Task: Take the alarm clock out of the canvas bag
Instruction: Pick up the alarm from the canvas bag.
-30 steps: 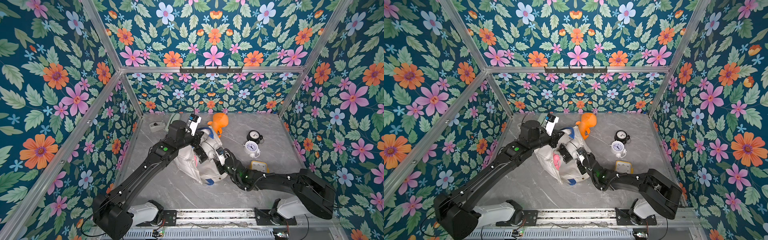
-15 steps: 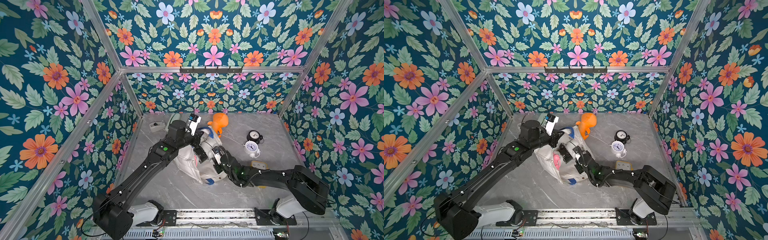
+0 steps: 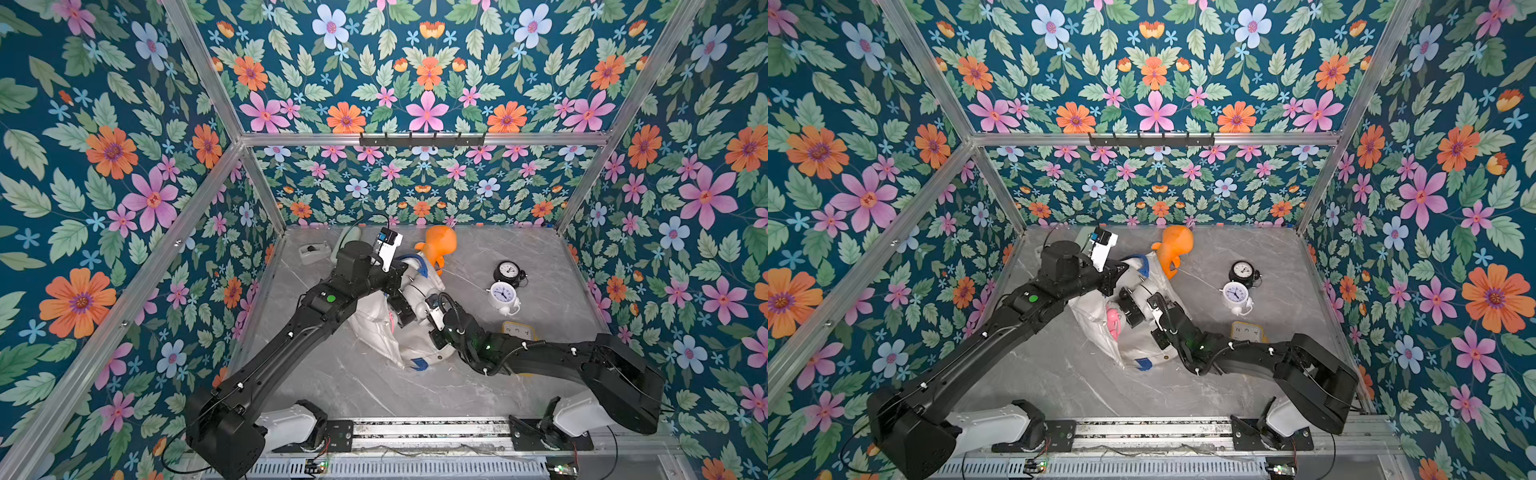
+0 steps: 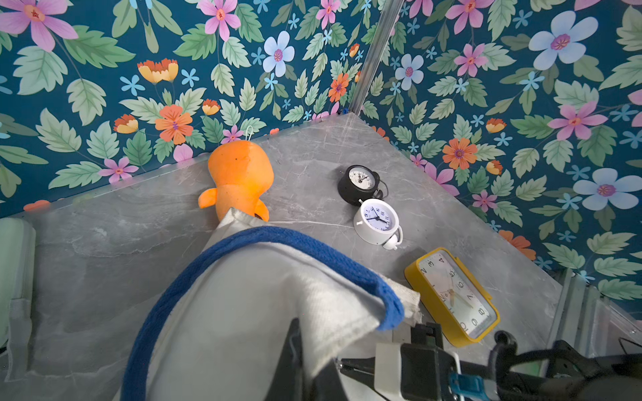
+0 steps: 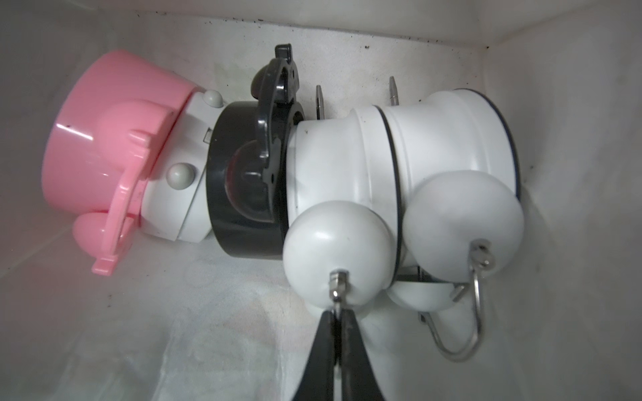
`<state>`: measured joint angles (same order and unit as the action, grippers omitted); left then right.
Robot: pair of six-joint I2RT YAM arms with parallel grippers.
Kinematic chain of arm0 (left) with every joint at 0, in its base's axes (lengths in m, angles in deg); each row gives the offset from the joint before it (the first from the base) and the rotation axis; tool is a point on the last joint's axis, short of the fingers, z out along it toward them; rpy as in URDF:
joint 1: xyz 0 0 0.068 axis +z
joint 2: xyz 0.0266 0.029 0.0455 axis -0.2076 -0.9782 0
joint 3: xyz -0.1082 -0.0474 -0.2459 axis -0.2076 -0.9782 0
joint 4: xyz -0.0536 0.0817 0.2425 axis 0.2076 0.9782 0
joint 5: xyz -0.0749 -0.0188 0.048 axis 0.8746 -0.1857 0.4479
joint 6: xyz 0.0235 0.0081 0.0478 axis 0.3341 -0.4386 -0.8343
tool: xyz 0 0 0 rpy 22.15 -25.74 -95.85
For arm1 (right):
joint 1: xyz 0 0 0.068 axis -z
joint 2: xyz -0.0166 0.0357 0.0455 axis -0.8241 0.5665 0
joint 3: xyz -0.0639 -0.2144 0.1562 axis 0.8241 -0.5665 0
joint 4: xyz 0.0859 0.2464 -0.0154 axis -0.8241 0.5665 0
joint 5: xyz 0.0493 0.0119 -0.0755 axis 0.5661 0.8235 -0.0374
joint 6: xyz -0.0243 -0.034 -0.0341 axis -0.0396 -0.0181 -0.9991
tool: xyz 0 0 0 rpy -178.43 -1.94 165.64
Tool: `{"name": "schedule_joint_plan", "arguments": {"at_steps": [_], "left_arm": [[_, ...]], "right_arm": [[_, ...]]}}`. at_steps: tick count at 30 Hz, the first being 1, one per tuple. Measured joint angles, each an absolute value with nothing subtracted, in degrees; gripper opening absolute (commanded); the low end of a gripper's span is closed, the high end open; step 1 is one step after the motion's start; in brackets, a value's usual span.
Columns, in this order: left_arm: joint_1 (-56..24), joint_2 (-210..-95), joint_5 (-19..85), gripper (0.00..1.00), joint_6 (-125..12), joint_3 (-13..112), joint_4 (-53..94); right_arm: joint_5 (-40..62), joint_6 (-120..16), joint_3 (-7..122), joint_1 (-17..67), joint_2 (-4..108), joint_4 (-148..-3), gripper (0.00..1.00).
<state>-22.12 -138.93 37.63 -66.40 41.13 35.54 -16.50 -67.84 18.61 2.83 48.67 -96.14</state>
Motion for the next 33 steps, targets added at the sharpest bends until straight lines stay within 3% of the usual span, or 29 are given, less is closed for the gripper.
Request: {"name": "schedule_joint_plan", "arguments": {"at_steps": [10, 24, 33], "left_arm": [[-22.1, -138.9, 37.2, 0.00, -66.4, 41.1, 35.2], [-21.8, -137.3, 25.5, 0.00, -64.8, 41.7, 36.4], [-21.7, -137.3, 24.5, 0.00, -64.4, 41.7, 36.9]], "right_arm": [[-14.5, -68.2, 19.7, 2.9, 42.2, -88.9, 0.00], [-7.3, -67.8, 25.3, 2.9, 29.8, -74.1, 0.00], [-3.5, -68.1, 28.2, 2.8, 30.6, -68.4, 0.00]]}}
